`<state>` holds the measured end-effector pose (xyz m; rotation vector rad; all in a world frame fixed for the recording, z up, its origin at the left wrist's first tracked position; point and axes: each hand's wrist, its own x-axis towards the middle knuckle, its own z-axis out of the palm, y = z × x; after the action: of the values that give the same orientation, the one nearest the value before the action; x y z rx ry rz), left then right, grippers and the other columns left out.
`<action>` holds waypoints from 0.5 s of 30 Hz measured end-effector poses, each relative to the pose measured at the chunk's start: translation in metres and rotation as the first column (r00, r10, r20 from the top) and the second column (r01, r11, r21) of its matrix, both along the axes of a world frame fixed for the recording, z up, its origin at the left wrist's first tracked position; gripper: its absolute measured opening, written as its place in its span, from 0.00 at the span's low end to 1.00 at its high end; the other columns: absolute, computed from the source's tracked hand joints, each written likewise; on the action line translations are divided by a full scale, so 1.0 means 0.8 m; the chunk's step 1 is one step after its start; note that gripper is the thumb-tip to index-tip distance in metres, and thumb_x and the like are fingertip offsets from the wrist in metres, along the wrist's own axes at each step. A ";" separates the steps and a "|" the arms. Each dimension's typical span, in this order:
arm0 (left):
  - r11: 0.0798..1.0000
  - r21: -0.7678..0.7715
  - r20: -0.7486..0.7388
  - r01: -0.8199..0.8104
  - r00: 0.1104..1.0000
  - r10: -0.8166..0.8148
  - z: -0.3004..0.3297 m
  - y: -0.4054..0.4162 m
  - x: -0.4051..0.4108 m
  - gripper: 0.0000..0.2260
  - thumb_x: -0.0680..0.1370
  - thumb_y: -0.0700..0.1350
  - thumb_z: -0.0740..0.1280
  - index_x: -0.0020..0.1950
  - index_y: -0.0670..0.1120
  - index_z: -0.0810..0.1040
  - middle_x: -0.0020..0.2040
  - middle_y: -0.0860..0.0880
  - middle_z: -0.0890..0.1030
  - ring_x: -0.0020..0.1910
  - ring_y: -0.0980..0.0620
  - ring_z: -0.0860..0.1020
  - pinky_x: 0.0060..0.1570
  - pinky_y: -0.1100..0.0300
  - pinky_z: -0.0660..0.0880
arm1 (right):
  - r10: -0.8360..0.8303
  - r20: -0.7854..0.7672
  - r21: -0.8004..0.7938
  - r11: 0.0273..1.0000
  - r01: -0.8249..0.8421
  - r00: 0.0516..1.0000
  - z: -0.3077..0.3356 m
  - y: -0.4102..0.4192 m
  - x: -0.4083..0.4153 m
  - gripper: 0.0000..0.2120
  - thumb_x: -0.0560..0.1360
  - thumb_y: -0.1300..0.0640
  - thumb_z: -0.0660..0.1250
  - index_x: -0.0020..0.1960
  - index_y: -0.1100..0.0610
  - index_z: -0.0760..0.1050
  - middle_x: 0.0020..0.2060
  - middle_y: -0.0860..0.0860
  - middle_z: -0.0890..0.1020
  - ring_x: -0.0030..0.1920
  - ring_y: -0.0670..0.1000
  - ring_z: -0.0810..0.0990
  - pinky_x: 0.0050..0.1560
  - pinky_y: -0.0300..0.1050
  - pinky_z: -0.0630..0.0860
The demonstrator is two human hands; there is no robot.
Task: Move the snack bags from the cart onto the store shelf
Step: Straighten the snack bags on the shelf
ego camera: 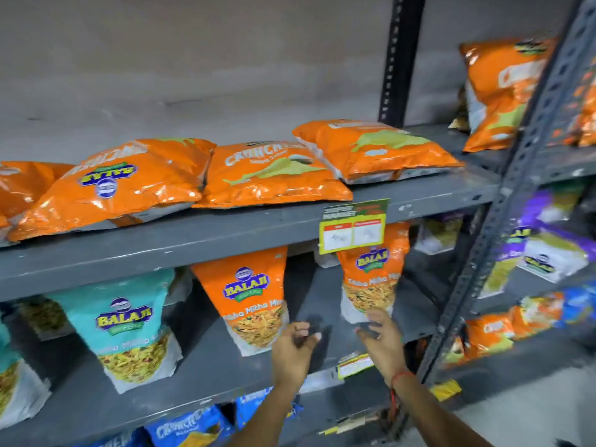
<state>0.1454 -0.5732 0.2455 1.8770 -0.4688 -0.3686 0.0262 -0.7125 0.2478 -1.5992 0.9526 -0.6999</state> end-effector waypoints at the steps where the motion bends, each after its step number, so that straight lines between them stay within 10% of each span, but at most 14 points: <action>1: 0.999 0.002 -0.028 0.036 0.999 -0.036 0.000 -0.020 -0.009 0.12 0.67 0.43 0.76 0.48 0.50 0.79 0.41 0.54 0.82 0.42 0.56 0.80 0.51 0.55 0.79 | -0.040 0.030 0.006 0.999 0.040 0.999 0.003 -0.018 -0.011 0.20 0.71 0.68 0.69 0.61 0.62 0.70 0.51 0.60 0.75 0.54 0.62 0.76 0.54 0.57 0.75; 9: 0.978 -0.001 -0.211 0.208 0.956 -0.203 -0.012 -0.145 -0.014 0.38 0.63 0.44 0.79 0.68 0.45 0.66 0.61 0.48 0.77 0.54 0.53 0.75 0.52 0.60 0.74 | 0.172 -0.084 0.230 0.962 -0.149 0.981 -0.031 -0.163 -0.025 0.43 0.67 0.65 0.73 0.74 0.54 0.53 0.64 0.53 0.67 0.67 0.58 0.68 0.64 0.57 0.70; 15: 0.989 0.100 -0.163 0.105 0.983 -0.088 -0.045 -0.172 -0.009 0.26 0.63 0.46 0.79 0.58 0.50 0.74 0.51 0.52 0.83 0.48 0.55 0.81 0.53 0.57 0.78 | 0.355 -0.150 0.160 0.930 -0.331 0.923 -0.051 -0.195 -0.010 0.27 0.65 0.64 0.74 0.61 0.53 0.69 0.54 0.47 0.80 0.58 0.50 0.77 0.47 0.33 0.72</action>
<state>0.1384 -0.7107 0.2097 1.9154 -0.4404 -0.6144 0.0182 -0.8682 0.2066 -1.6733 0.7956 -0.2484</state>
